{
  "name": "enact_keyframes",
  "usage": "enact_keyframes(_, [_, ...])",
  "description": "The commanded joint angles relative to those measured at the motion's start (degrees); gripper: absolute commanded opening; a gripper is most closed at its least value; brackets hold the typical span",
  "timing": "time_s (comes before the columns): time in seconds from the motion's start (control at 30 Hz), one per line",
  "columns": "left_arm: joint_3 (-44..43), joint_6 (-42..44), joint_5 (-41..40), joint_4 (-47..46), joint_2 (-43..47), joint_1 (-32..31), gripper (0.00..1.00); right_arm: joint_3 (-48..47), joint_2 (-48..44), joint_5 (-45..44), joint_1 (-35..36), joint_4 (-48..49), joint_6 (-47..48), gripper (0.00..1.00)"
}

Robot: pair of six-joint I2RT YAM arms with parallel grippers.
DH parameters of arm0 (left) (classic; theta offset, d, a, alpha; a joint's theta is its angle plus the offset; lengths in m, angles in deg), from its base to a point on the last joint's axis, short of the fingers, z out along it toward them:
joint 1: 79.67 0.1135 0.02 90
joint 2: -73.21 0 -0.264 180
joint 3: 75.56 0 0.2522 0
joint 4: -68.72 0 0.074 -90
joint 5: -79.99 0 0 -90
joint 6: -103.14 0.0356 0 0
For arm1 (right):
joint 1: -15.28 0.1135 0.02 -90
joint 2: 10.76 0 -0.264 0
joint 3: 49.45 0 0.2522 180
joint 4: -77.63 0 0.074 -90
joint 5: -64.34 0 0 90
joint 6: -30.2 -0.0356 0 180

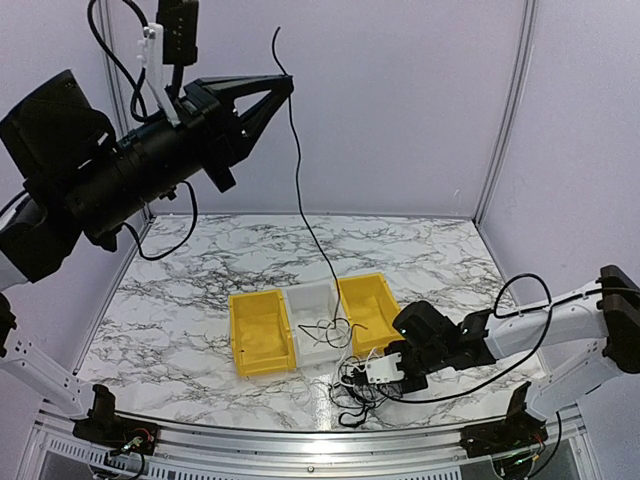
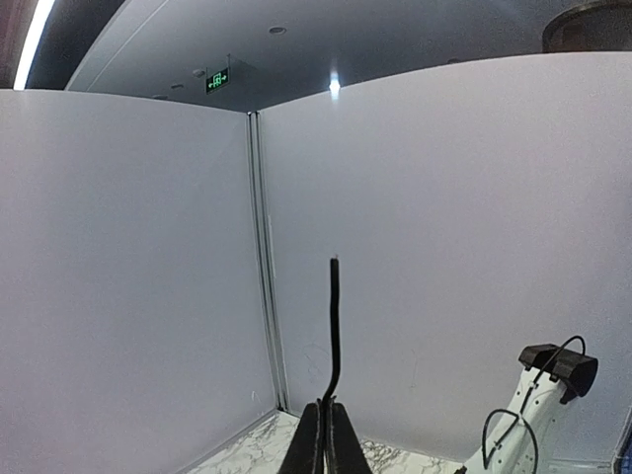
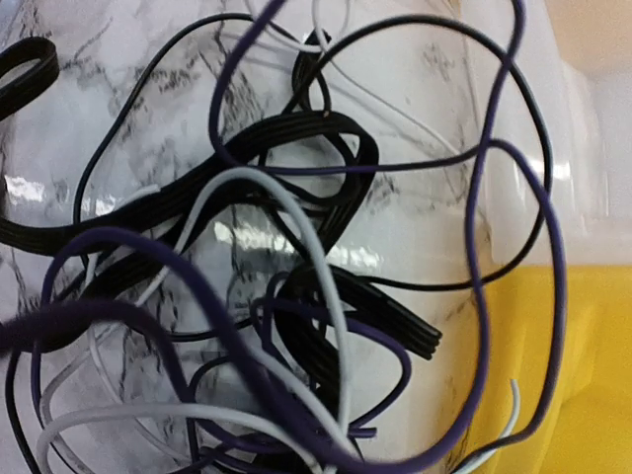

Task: Untangle the cables

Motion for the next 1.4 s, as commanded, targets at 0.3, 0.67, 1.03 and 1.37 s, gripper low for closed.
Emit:
enact_keyframes(0.3, [-7.41, 4.10, -3.37, 3.77, -2.45, -2.81, 0.00, 10.24, -17.19, -2.22, -16.59, -11.92, 9.96, 0.00])
enact_keyframes(0.67, [-14.00, 5.68, -2.79, 5.87, -5.51, -4.73, 0.00, 2.73, -25.47, 6.02, -21.29, -22.94, 9.93, 0.37])
enact_keyframes(1.03, [-1.80, 3.03, -4.07, -1.76, -3.70, -4.75, 0.00, -20.68, -21.69, 33.30, -21.19, -31.83, 0.92, 0.61])
enact_keyframes(1.37, [15.32, -1.04, -9.78, -13.81, -2.65, -4.75, 0.00, -22.88, -10.35, 44.36, -13.84, -20.69, -11.17, 0.60])
